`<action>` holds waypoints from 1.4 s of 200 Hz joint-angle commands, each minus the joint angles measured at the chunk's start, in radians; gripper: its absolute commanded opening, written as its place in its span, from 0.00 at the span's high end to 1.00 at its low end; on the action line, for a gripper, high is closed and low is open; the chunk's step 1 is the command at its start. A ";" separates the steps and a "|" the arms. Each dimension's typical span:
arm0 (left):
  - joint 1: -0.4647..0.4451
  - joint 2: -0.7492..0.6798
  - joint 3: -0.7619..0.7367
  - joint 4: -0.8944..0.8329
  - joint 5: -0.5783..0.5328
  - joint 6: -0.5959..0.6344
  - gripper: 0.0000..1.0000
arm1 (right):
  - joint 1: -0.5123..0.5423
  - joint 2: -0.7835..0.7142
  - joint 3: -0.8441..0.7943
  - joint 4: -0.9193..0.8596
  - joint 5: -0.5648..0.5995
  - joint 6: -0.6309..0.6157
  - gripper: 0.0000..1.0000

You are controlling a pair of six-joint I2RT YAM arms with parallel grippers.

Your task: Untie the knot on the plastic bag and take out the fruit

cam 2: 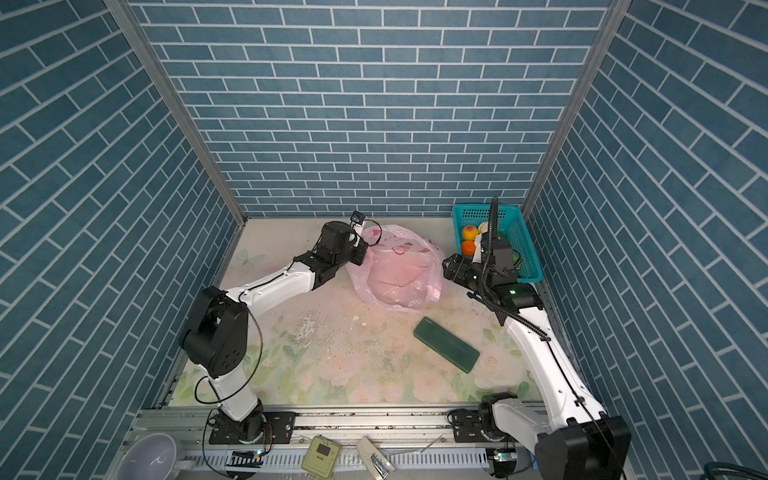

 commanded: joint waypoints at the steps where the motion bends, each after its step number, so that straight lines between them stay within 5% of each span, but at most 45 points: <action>1: 0.010 0.009 0.024 -0.001 0.016 0.003 1.00 | 0.004 -0.041 -0.017 -0.072 0.040 0.015 0.20; 17: 0.010 -0.006 0.013 -0.004 0.025 0.003 0.94 | 0.004 -0.050 0.001 -0.098 0.053 -0.001 0.17; 62: 0.009 -0.097 -0.051 -0.005 0.084 -0.012 0.41 | 0.001 -0.032 0.020 -0.120 0.071 -0.055 0.12; 94: 0.008 -0.175 -0.095 -0.035 0.165 -0.008 0.22 | -0.004 -0.008 0.033 -0.104 0.076 -0.082 0.10; 144: 0.007 -0.374 -0.257 -0.054 0.158 -0.033 0.13 | -0.041 -0.010 0.020 -0.044 0.074 -0.179 0.01; 199: 0.033 -0.589 -0.420 -0.128 -0.008 -0.044 0.02 | -0.189 0.032 -0.101 0.152 -0.002 -0.308 0.01; 280: 0.293 -0.595 -0.623 0.031 -0.011 -0.027 0.01 | -0.283 0.242 -0.329 0.652 0.129 -0.447 0.01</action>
